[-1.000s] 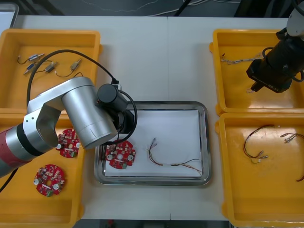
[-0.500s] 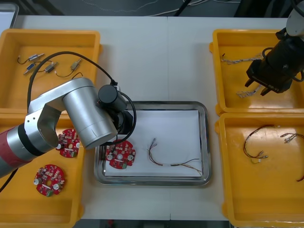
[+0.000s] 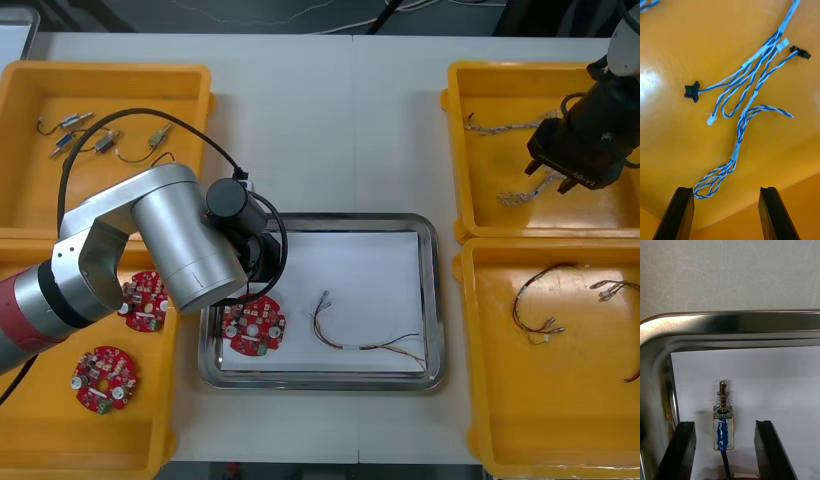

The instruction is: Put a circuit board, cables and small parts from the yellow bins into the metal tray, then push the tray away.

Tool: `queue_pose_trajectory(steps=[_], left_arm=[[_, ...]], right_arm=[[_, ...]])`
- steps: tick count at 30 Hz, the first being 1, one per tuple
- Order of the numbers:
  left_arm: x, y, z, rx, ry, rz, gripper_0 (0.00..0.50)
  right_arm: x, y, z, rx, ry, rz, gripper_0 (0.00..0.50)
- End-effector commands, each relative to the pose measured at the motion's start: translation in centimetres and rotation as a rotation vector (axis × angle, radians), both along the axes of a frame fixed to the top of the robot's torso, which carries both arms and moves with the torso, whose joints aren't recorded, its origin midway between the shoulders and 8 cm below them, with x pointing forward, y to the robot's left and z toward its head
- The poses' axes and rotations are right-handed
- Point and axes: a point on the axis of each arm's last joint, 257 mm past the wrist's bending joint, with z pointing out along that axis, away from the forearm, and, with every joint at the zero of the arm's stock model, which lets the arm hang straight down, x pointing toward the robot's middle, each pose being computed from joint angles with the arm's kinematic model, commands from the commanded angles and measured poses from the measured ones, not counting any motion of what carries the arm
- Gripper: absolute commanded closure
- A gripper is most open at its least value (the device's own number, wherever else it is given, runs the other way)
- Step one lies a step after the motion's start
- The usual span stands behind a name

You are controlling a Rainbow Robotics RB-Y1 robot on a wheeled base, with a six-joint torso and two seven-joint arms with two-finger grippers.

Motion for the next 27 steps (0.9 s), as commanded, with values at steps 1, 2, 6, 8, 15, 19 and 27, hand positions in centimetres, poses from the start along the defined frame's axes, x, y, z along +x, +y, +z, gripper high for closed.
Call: queue_pose_trajectory(steps=[1,2,6,8,15,19,27], left_arm=[[-0.8,-1.2,-0.8,-0.043,0.010,0.018,0.000],[-0.8,-1.2,-0.6,-0.042,0.006,0.016,0.000],[-0.7,-1.5,0.0,-0.060,0.000,0.017,0.000],[-0.8,-1.5,0.9,-0.072,0.016,0.023,0.000],[-1.7,-1.7,4.4,-0.101,0.047,0.031,0.000],[-2.4,-1.7,7.1,-0.132,0.067,0.036,0.000],[-2.7,-0.1,11.7,-0.160,0.067,0.064,0.000]], right_arm=[[1.7,-0.8,2.9,0.025,-0.090,-0.042,0.000],[1.7,-0.9,2.7,0.032,-0.088,-0.048,0.000],[2.0,-1.4,2.0,0.046,-0.094,-0.059,0.000],[2.0,-1.7,1.3,0.048,-0.086,-0.067,0.000],[1.9,-2.2,-0.4,0.052,-0.070,-0.078,0.000],[2.0,-2.4,-1.4,0.041,-0.065,-0.078,0.000],[2.2,-2.1,-2.7,0.042,-0.059,-0.079,0.000]])
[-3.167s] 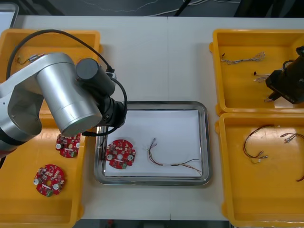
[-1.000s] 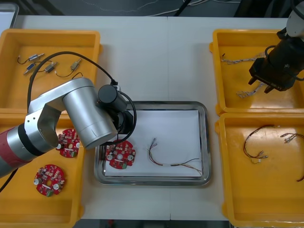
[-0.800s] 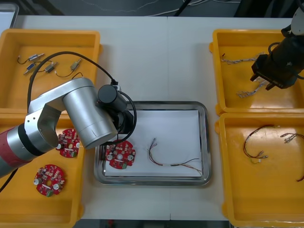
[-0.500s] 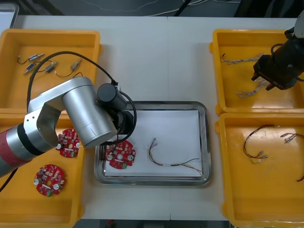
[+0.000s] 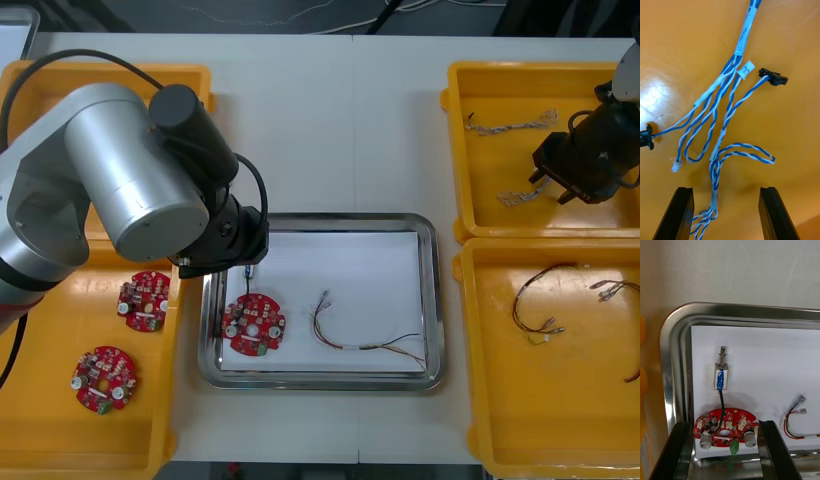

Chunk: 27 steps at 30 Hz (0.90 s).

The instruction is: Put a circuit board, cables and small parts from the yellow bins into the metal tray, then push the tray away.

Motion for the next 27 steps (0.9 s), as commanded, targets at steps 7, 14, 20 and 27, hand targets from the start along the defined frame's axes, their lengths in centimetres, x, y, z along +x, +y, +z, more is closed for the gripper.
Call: queue_pose_trajectory(steps=[7,14,20,27], left_arm=[[1.7,2.0,8.1,-0.045,-0.105,0.061,0.000],[3.2,5.5,10.0,0.005,-0.131,0.023,0.000],[4.6,8.7,10.3,0.083,-0.122,-0.031,0.000],[6.0,11.5,10.5,0.159,-0.120,-0.110,0.000]], right_arm=[[0.7,0.5,0.2,-0.030,-0.014,0.032,0.000],[0.2,1.1,-0.9,-0.043,0.011,0.047,0.000],[0.1,1.5,-1.3,-0.037,0.019,0.051,0.063],[0.1,1.6,-1.2,-0.036,0.018,0.060,0.500]])
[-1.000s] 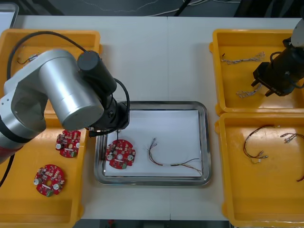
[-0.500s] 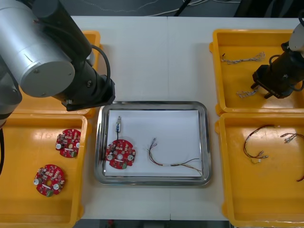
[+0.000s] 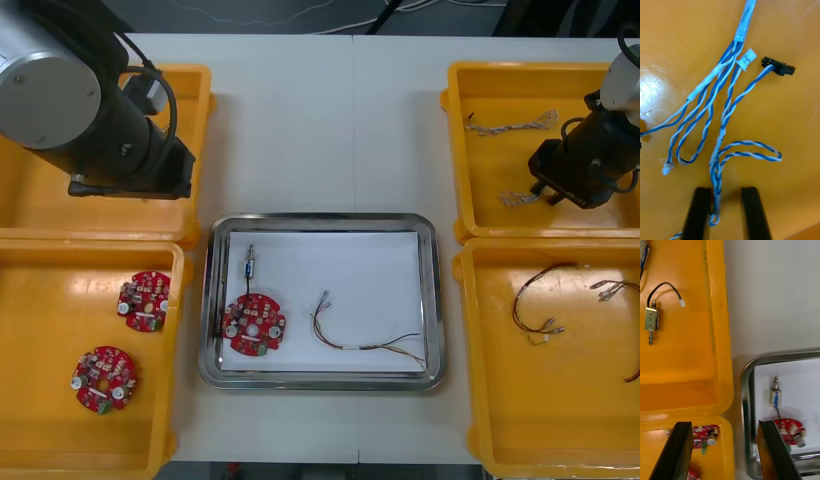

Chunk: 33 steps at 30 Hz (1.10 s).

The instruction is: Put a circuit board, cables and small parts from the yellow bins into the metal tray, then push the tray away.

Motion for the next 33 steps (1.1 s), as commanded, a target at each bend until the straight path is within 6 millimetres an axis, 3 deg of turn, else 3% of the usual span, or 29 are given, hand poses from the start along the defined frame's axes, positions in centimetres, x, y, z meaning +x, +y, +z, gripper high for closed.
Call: queue_pose_trajectory(steps=[1,6,15,28,33], left_arm=[[2.1,3.2,3.4,0.038,-0.065,0.015,0.000],[2.9,4.9,3.4,0.079,-0.067,-0.011,0.000],[5.5,7.9,3.2,0.142,-0.095,-0.068,0.000],[8.6,9.0,1.5,0.134,-0.135,-0.120,0.000],[9.3,8.9,0.6,0.118,-0.168,-0.130,0.000]], right_arm=[[0.3,1.4,-0.1,-0.013,-0.001,0.050,0.500],[0.6,1.2,1.1,-0.030,-0.021,0.067,0.500],[-0.7,0.6,7.2,-0.099,-0.031,0.123,0.500],[-3.9,1.6,13.7,-0.182,-0.037,0.205,0.500],[-3.5,2.7,15.7,-0.209,-0.097,0.255,0.500]])
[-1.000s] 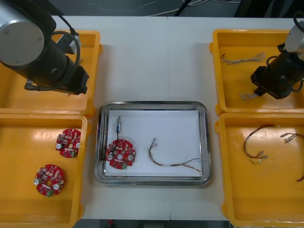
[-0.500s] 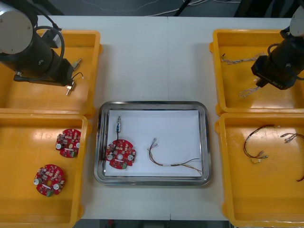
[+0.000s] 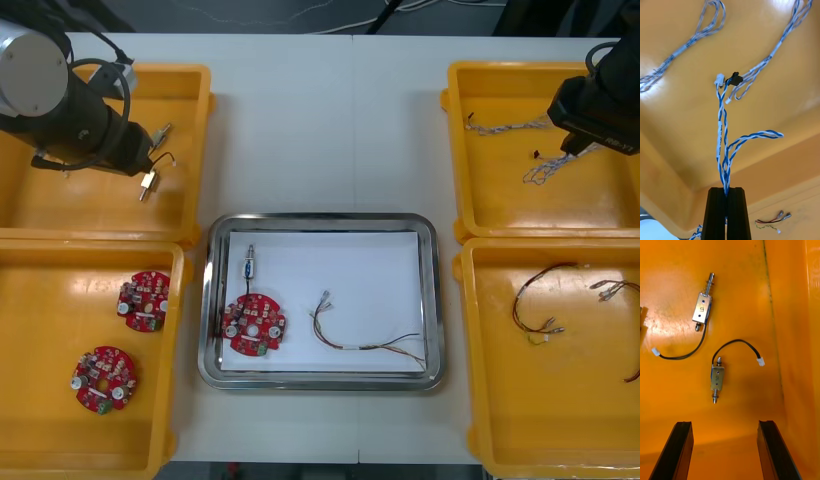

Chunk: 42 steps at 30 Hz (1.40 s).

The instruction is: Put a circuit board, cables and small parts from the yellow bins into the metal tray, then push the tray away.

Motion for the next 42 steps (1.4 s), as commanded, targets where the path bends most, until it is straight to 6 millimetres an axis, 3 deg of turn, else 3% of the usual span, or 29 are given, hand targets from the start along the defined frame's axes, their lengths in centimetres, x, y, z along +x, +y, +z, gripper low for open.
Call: queue_pose_trajectory(steps=[1,10,14,21,29,42], left_arm=[[1.5,1.2,2.2,0.047,-0.090,-0.063,0.000],[1.7,1.5,-0.1,0.051,-0.114,-0.089,0.000],[1.9,1.2,-1.1,0.057,-0.127,-0.108,0.000],[2.1,1.3,-2.8,0.055,-0.132,-0.121,0.000],[3.0,1.0,-4.9,0.050,-0.143,-0.152,0.000],[3.0,0.2,-6.1,0.100,-0.136,-0.170,0.000]], right_arm=[[0.3,-0.1,3.4,-0.077,-0.080,0.098,0.500],[0.0,3.3,5.4,-0.062,-0.139,0.259,0.500],[-0.2,3.5,5.6,-0.119,-0.146,0.367,0.500],[-2.5,4.4,3.4,-0.152,-0.136,0.494,0.500],[-4.8,8.9,1.9,-0.223,-0.132,0.680,0.500],[-8.6,14.7,0.0,-0.404,-0.139,0.972,0.500]])
